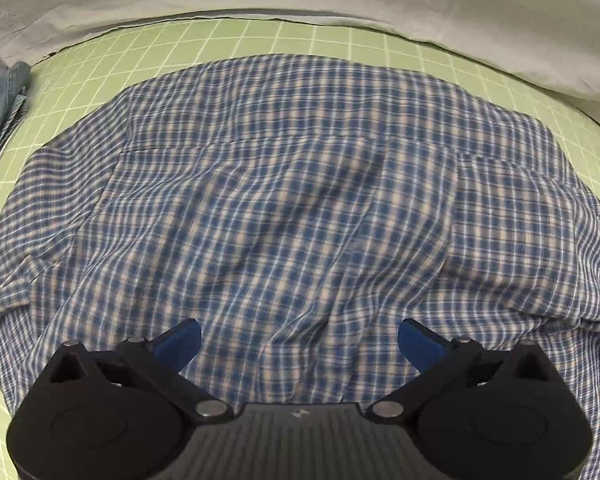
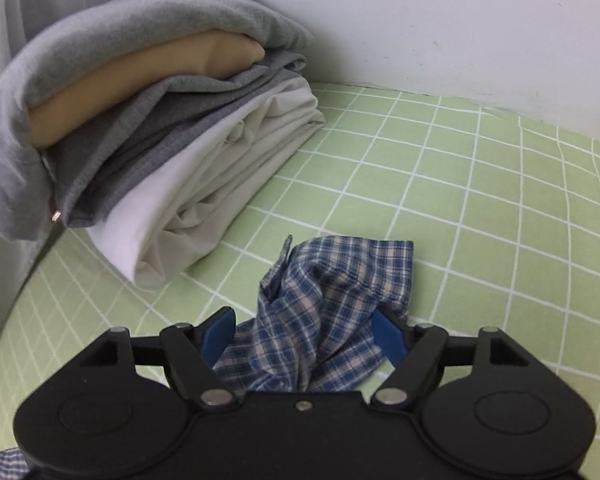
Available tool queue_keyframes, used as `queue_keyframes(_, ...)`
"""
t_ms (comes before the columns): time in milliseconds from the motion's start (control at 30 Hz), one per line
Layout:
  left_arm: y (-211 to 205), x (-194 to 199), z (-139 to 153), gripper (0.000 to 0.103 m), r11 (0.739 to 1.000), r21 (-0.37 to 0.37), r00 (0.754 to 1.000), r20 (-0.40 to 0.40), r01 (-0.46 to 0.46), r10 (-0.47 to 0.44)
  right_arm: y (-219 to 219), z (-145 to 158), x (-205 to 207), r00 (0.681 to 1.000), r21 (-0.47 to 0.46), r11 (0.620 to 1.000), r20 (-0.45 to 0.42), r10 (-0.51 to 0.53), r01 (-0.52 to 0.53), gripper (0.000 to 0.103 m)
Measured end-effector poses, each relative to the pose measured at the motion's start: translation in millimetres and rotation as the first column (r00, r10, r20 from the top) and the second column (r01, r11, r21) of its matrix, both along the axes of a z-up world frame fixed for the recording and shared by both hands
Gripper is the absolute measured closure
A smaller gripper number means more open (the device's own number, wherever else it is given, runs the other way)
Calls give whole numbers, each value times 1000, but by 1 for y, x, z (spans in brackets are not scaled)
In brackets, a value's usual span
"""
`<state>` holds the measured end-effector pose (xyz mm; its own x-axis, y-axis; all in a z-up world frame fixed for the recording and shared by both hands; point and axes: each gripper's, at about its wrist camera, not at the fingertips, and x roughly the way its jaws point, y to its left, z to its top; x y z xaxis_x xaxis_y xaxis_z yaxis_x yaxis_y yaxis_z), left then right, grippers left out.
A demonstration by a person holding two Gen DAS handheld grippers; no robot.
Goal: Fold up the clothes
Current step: 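Release the sleeve with the right gripper and grasp the shirt hem with the left gripper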
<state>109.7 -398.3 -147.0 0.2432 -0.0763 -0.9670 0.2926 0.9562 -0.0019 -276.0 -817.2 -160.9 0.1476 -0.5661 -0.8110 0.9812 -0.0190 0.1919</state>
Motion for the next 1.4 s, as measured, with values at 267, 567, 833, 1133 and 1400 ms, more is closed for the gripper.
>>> queue_keyframes(267, -11, -16, -17, 0, 999, -43, 1000, -28, -7, 6, 5, 22, -58, 805, -295, 954, 579, 130, 59, 96)
queue_keyframes(567, -15, -33, -9, 0, 1000, -18, 1000, -6, 23, -23, 7, -4, -80, 977, -106, 989, 195, -83, 105, 49)
queue_keyframes(833, -37, -32, 0, 0, 999, 16, 999, -3, 50, -50, -1, -6, -68, 987, -113, 981, 53, -153, 159, 34)
queue_keyframes(1133, 10, -31, 28, 0, 999, -43, 998, 50, -28, 31, 18, 26, -9, 971, -244, 966, -238, 26, -85, 22)
queue_keyframes(1400, 70, 35, 44, 0, 983, -6, 971, 156, -183, 182, 61, 49, 112, 912, -208, 890, -150, 381, -406, 19)
